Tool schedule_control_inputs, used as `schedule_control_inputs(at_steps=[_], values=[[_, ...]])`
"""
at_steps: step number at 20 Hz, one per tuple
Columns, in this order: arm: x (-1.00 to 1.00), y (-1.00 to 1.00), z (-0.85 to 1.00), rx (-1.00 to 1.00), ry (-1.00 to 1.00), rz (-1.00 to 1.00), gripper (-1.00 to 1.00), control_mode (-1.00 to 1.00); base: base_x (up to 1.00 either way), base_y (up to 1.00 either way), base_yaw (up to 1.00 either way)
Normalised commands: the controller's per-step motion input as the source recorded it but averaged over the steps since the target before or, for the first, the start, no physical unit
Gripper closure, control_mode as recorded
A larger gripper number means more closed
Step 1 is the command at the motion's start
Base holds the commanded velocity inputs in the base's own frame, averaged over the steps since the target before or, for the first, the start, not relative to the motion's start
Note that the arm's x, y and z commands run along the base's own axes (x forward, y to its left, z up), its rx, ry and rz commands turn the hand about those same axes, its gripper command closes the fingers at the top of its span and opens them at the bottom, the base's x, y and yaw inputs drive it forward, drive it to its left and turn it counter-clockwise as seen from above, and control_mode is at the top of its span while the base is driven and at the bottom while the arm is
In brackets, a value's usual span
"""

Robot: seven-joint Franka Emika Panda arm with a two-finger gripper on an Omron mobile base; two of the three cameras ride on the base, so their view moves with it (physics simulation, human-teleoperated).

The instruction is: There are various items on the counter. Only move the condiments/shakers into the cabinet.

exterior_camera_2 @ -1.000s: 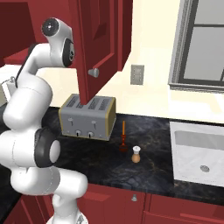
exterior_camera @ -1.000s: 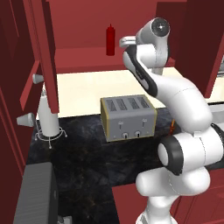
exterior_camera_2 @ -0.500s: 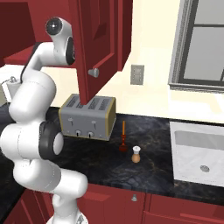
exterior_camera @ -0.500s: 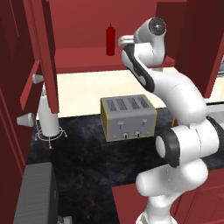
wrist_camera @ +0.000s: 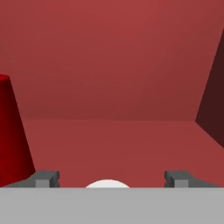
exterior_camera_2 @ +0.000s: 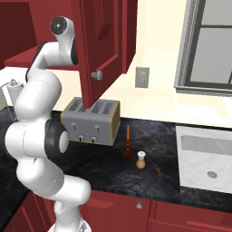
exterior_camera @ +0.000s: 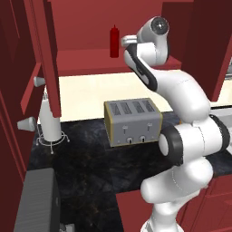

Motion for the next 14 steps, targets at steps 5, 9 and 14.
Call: schedule_control_inputs(at_steps=[5, 9, 14], values=[[0.28, 0.0, -0.06, -0.02, 0.0, 0.0, -1.0, -1.0, 0.0, 0.0, 0.0], [0.26, 0.0, -0.06, -0.02, 0.0, 0.0, -1.0, -1.0, 0.0, 0.0, 0.0], [0.07, 0.0, -0.05, -0.01, -0.01, 0.0, -1.0, -1.0, 0.0, 0.0, 0.0]])
